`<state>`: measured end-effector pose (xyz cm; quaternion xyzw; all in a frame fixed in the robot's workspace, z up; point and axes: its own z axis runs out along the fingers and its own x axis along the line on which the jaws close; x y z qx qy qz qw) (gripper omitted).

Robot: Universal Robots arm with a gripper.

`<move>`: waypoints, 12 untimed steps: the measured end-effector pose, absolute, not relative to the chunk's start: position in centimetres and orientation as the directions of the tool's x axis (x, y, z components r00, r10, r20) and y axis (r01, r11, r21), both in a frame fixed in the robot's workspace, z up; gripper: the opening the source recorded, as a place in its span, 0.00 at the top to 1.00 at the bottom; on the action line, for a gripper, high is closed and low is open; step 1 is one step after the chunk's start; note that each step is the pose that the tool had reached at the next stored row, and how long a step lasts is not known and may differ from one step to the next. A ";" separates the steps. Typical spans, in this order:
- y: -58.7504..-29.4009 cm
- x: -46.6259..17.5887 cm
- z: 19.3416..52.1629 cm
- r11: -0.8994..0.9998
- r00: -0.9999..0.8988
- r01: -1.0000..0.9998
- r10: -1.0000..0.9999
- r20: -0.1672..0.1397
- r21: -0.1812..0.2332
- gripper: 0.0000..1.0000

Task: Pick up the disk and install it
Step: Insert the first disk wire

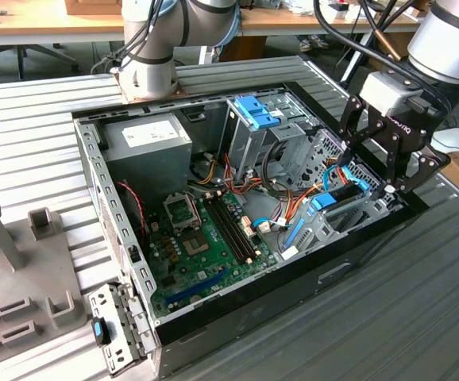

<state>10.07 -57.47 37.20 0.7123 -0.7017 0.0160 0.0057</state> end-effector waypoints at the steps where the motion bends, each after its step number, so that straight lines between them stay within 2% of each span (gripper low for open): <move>1: -57.5 10.1 37.2 -0.015 0.015 -1.000 -0.999 0.031 -0.014 0.33; 2: -57.5 10.1 37.2 -0.015 0.015 -1.000 -0.999 0.031 -0.014 0.39; 3: -57.5 10.1 37.2 -0.015 0.015 -1.000 -0.999 0.031 -0.014 0.39; 4: -57.5 10.1 37.2 -0.015 0.015 -1.000 -0.999 0.031 -0.014 0.46; 12: -57.5 10.1 37.2 -0.015 0.015 -1.000 -0.999 0.031 -0.014 0.46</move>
